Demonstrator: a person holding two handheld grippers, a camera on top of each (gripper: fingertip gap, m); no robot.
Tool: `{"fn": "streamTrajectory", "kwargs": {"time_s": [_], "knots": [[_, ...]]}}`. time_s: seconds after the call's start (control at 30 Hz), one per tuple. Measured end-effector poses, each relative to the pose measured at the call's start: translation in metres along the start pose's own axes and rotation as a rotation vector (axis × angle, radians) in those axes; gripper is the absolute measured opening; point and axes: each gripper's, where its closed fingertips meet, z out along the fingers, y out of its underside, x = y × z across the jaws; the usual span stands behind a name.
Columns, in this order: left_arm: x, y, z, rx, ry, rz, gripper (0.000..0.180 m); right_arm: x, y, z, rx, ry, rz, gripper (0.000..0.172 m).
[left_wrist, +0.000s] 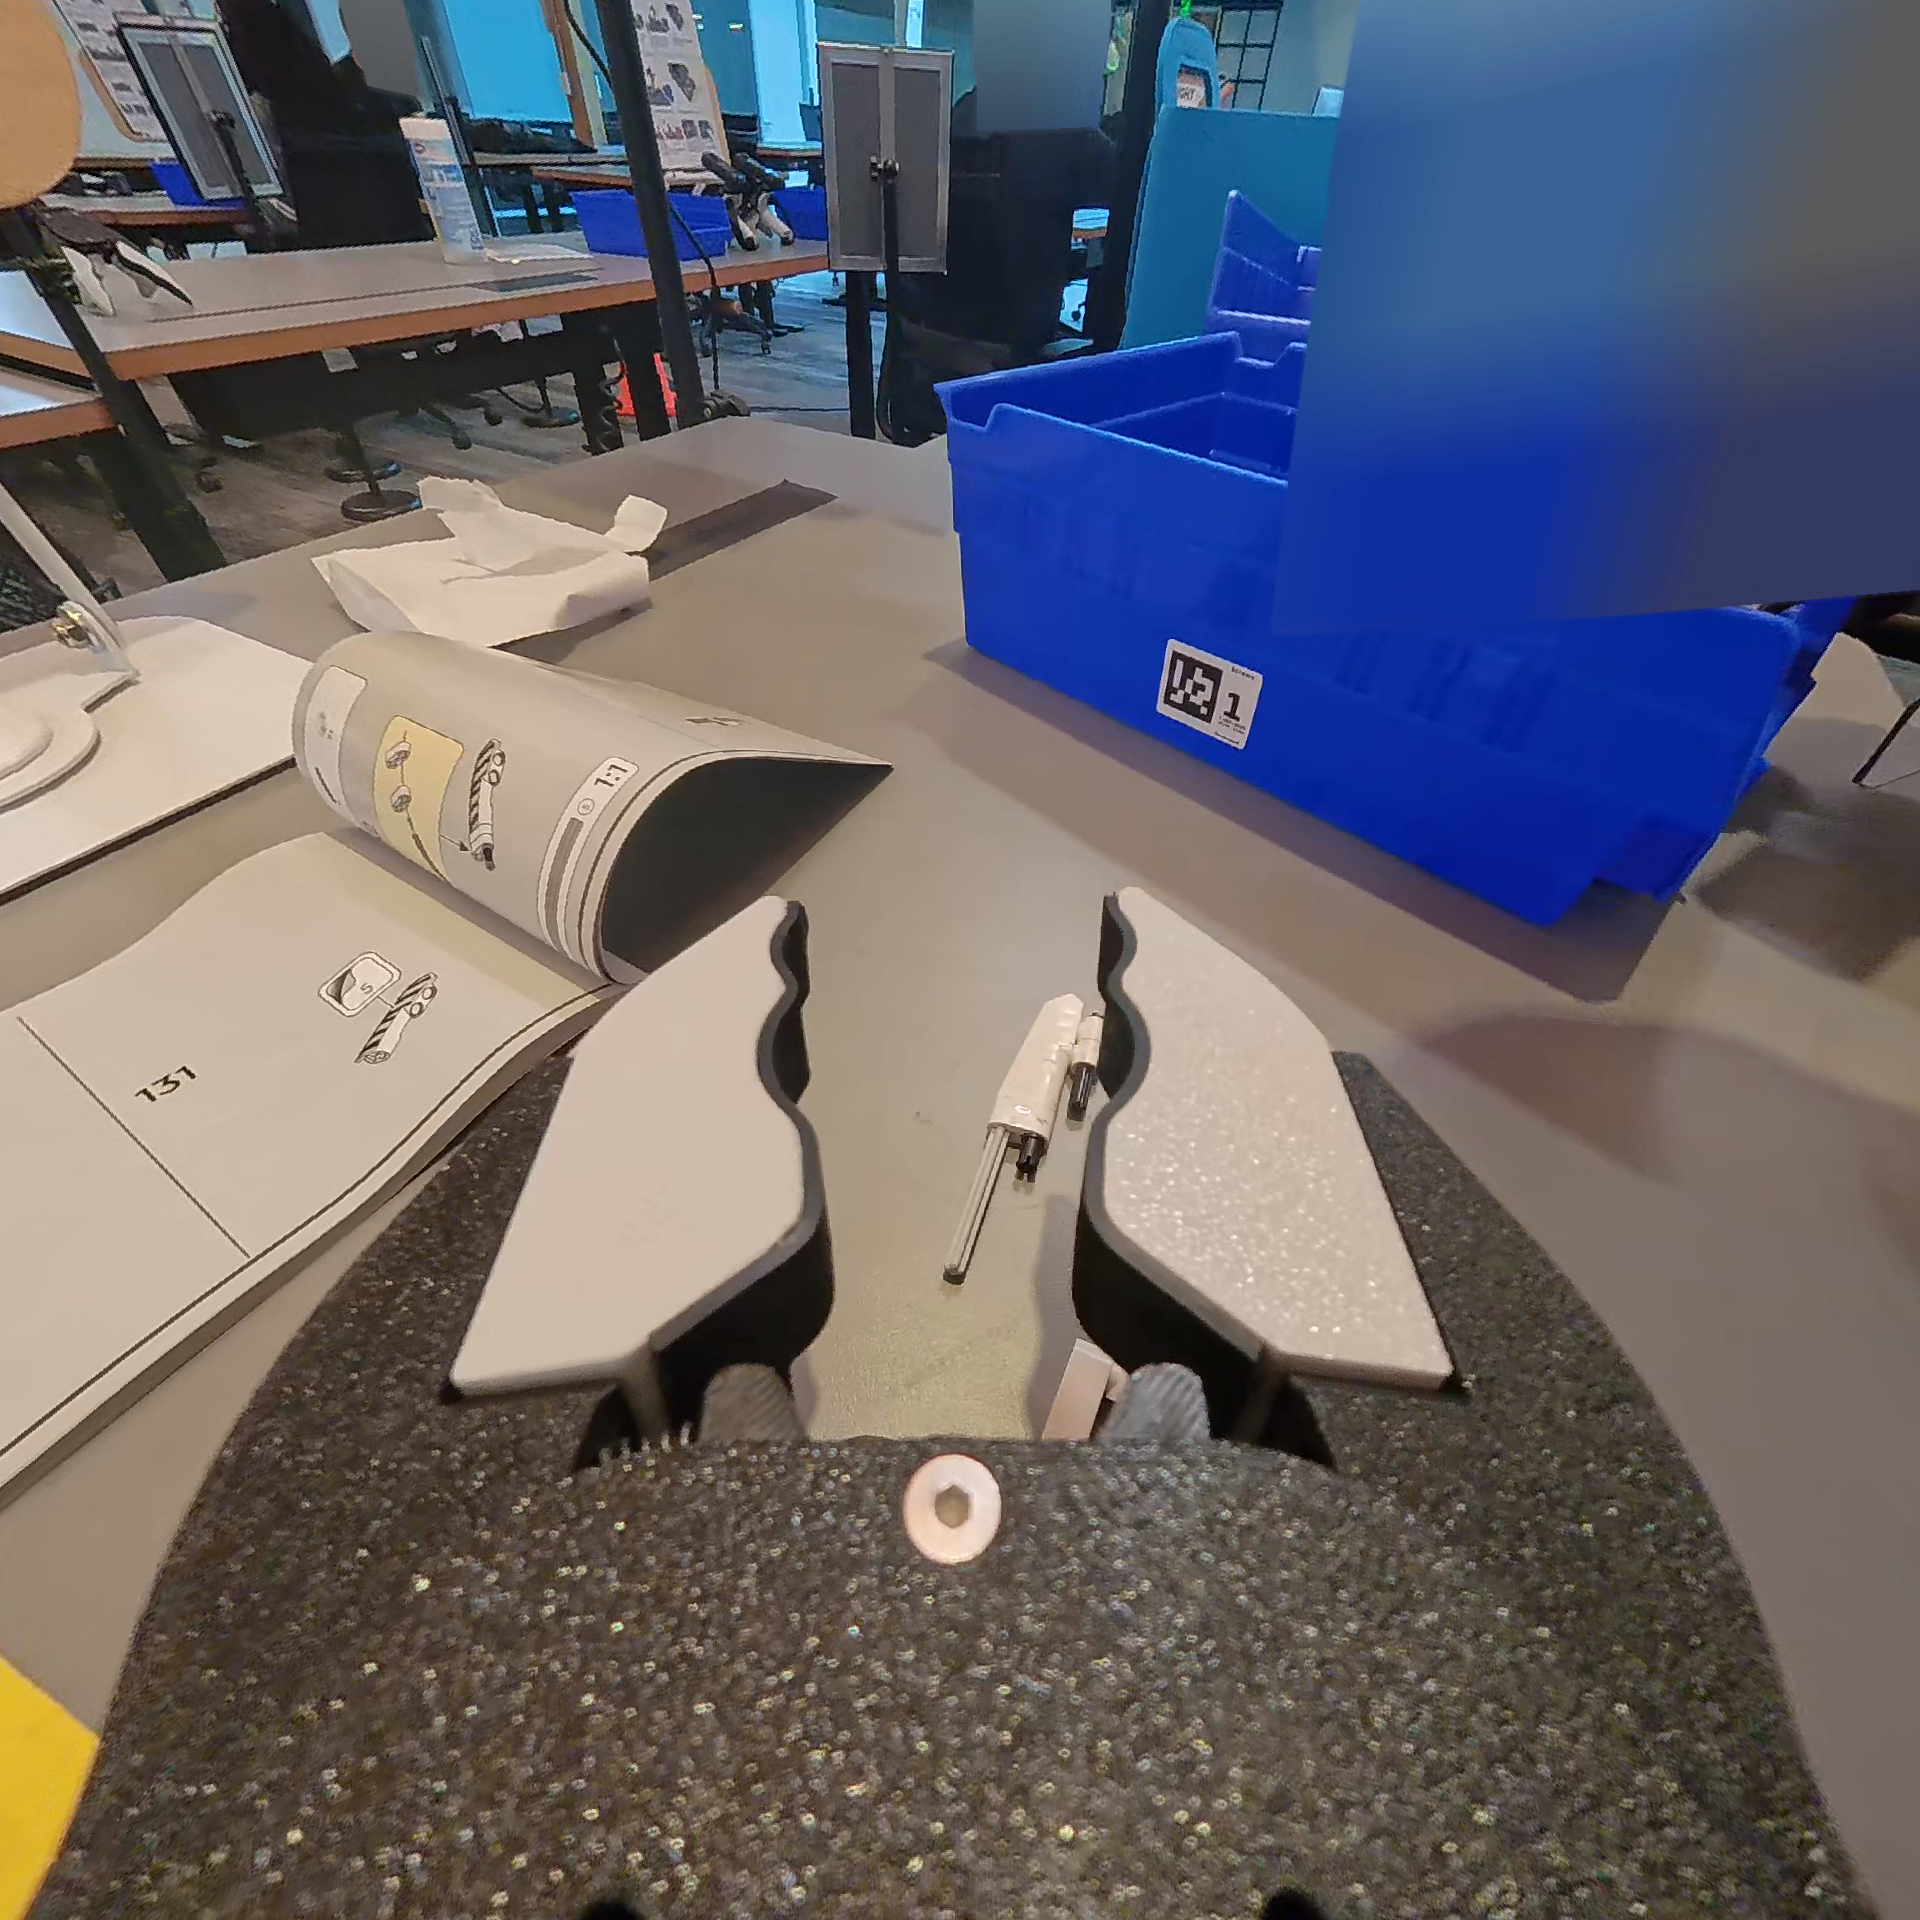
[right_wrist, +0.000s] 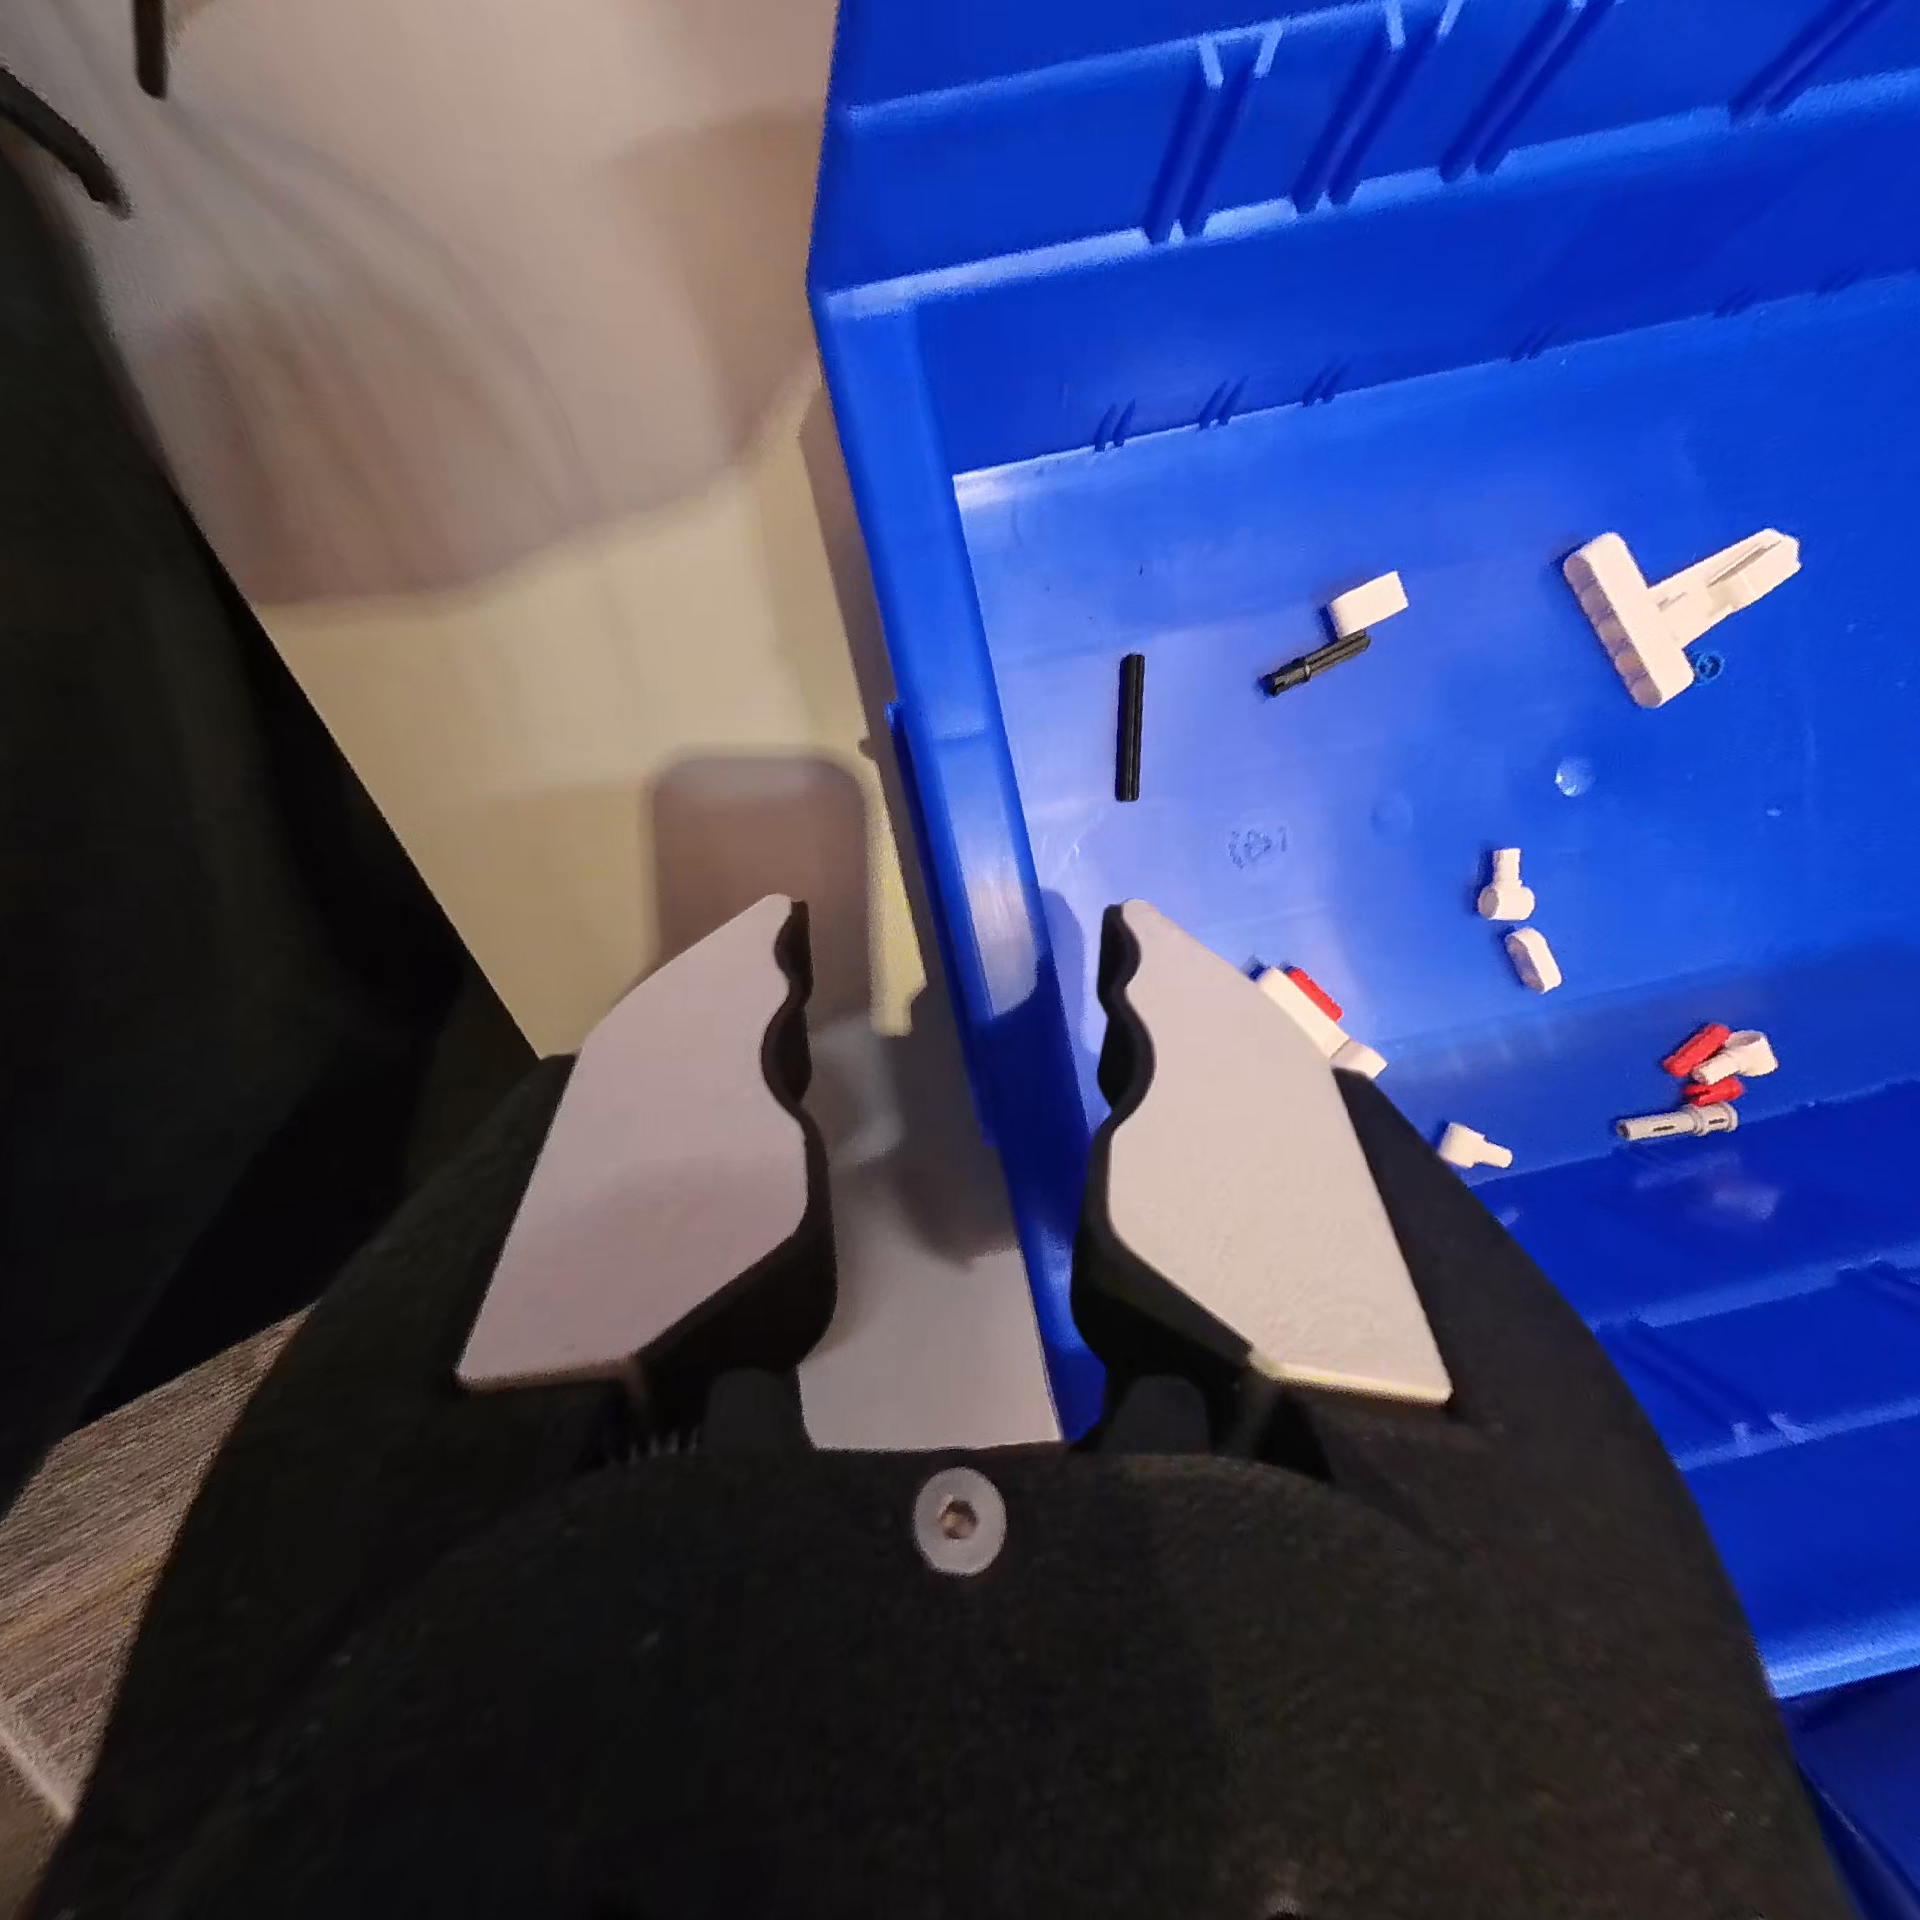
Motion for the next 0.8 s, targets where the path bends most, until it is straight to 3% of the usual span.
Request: {"fn": "streamTrajectory", "kwargs": {"time_s": [0.13, 0.37, 0.57, 0.8], "knots": [[0.001, 0.0, 0.0, -0.001, 0.011, -0.001, 0.054, -0.001, -0.017, -0.004, 0.054, 0.029, -0.041, 0.053], [0.003, 0.001, 0.001, -0.012, 0.035, -0.005, 0.054, -0.028, -0.078, -0.01, 0.271, -0.019, -0.115, 0.049], [-0.002, 0.0, 0.0, -0.003, 0.047, -0.068, 0.054, -0.075, -0.125, 0.012, 0.373, -0.148, -0.201, 0.049], [-0.012, 0.002, -0.001, -0.013, -0.044, -0.067, 0.054, -0.108, -0.173, 0.044, 0.458, -0.232, -0.233, 0.049]]}}
